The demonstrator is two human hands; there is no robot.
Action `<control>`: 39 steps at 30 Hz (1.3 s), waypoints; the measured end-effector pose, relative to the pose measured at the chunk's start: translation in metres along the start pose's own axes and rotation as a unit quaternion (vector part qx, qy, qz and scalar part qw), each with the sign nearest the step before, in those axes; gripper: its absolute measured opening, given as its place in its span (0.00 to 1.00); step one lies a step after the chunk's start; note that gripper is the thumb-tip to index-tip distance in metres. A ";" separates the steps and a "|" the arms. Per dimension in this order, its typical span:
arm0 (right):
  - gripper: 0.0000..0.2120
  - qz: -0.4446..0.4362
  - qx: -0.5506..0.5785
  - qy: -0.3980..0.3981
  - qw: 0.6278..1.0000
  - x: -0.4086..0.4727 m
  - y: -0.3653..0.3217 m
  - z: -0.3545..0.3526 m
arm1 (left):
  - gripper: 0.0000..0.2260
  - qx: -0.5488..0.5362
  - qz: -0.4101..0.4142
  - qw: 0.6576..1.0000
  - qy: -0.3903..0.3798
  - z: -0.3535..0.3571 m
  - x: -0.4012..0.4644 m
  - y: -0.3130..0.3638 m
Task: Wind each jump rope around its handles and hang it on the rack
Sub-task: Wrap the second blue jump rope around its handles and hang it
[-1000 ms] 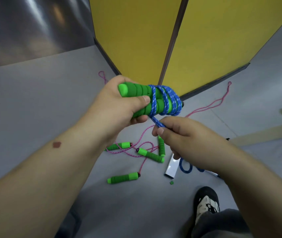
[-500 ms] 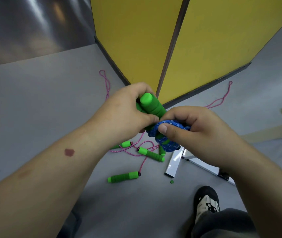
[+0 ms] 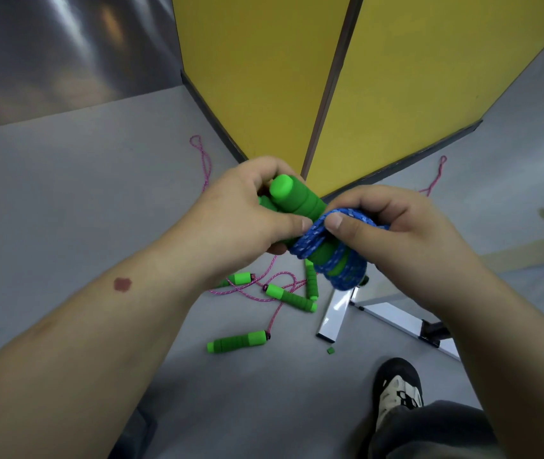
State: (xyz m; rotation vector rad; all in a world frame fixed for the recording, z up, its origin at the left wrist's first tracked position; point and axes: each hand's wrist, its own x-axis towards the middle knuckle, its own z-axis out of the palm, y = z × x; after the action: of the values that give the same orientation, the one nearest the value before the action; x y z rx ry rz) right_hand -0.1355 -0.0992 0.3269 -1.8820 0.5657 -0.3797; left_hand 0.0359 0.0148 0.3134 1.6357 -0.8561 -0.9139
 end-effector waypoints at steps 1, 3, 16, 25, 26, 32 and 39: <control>0.04 0.001 0.000 0.002 1.000 0.000 0.001 -0.001 | 0.13 0.009 0.004 1.000 -0.029 -0.002 0.000 0.001; 0.03 0.007 0.005 0.004 1.000 -0.001 0.000 0.000 | 0.14 0.013 0.002 0.997 -0.079 -0.007 0.000 0.002; 0.15 -0.010 0.191 0.177 0.965 0.007 -0.004 -0.003 | 0.18 0.197 0.000 0.971 -0.136 -0.006 -0.008 0.002; 0.09 0.150 0.359 0.140 0.911 0.013 -0.007 0.009 | 0.18 -0.005 -0.030 0.979 -0.202 0.005 -0.007 0.005; 0.10 0.158 0.371 0.129 0.906 0.013 -0.007 0.009 | 0.18 -0.016 -0.032 0.977 -0.209 0.006 -0.007 0.005; 0.12 0.198 0.409 0.092 0.886 0.012 -0.011 0.010 | 0.16 -0.094 -0.021 0.988 -0.123 0.011 -0.008 0.003; 0.10 0.222 0.447 0.083 0.862 0.014 -0.004 0.004 | 0.16 -0.142 0.041 0.987 -0.065 0.010 -0.008 0.007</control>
State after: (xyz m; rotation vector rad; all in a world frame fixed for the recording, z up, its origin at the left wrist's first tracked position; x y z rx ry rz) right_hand -0.1207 -0.1024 0.3290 -0.7948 0.7502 -0.4016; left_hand 0.0222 0.0162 0.3195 1.2980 -0.8331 -1.0428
